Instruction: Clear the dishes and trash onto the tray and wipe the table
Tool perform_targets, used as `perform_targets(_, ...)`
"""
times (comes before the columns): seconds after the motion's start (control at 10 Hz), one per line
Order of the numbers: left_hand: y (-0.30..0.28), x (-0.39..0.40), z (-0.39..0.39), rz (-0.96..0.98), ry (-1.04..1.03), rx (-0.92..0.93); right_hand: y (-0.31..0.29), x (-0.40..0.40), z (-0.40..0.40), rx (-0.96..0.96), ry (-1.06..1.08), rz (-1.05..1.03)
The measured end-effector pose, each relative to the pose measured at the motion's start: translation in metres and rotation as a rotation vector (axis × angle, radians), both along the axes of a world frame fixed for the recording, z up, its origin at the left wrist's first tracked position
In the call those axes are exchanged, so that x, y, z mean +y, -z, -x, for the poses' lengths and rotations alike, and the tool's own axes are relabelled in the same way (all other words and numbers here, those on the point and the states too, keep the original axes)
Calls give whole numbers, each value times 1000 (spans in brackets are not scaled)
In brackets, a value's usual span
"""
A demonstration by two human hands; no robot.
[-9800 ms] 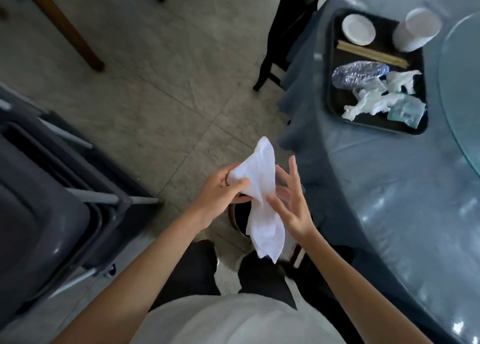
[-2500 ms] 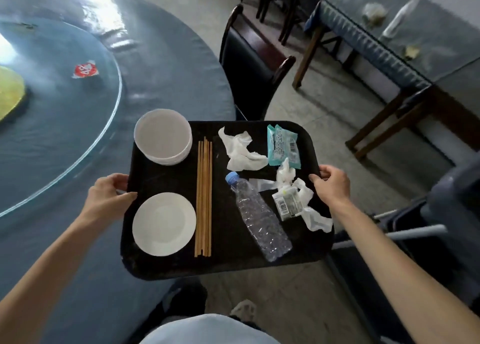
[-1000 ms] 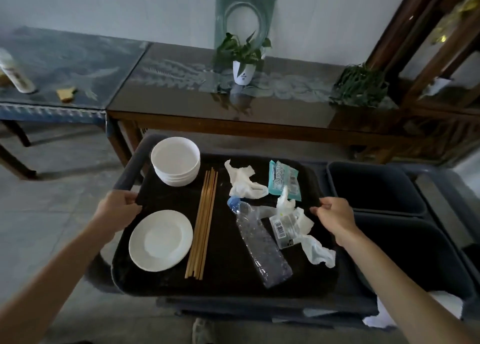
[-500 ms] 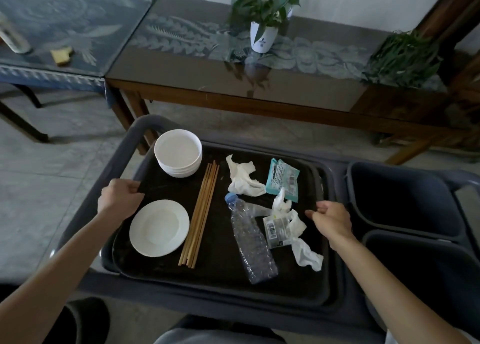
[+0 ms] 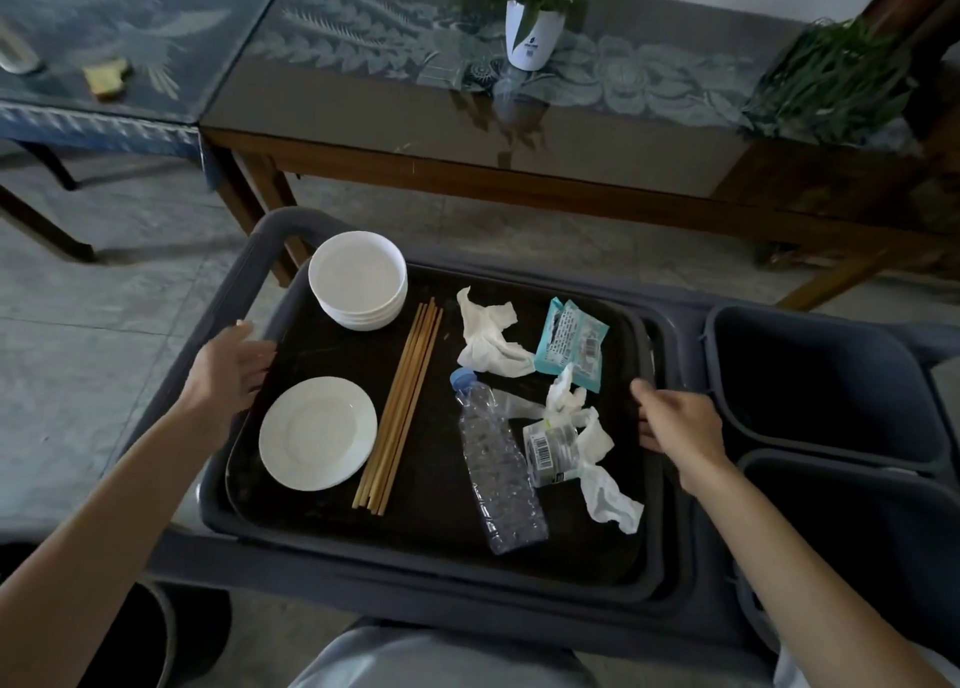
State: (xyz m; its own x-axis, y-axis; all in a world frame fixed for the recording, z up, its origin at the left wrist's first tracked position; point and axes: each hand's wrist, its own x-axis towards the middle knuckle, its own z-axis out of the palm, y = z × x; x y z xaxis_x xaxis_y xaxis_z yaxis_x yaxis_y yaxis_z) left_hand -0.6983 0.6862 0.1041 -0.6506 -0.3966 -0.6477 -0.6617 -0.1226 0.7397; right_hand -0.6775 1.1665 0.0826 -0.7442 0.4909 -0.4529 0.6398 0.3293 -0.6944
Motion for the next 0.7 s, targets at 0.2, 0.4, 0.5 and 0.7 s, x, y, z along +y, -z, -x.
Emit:
perform_targets(0.2,-15,-9,-3,-161,139,-52,-22,9,2,-83,52,346)
perform_targets(0.4,-24,-4,-4,-152,242,-76,-30,-4,-9,-24,72,362)
perform_targets(0.5,-20,2,-7,-70,275,-56,-33,-11,-17,11,79,345)
perform_targets(0.7,-13,6,-19,-5,308,101,-26,-23,-33,131,130,317)
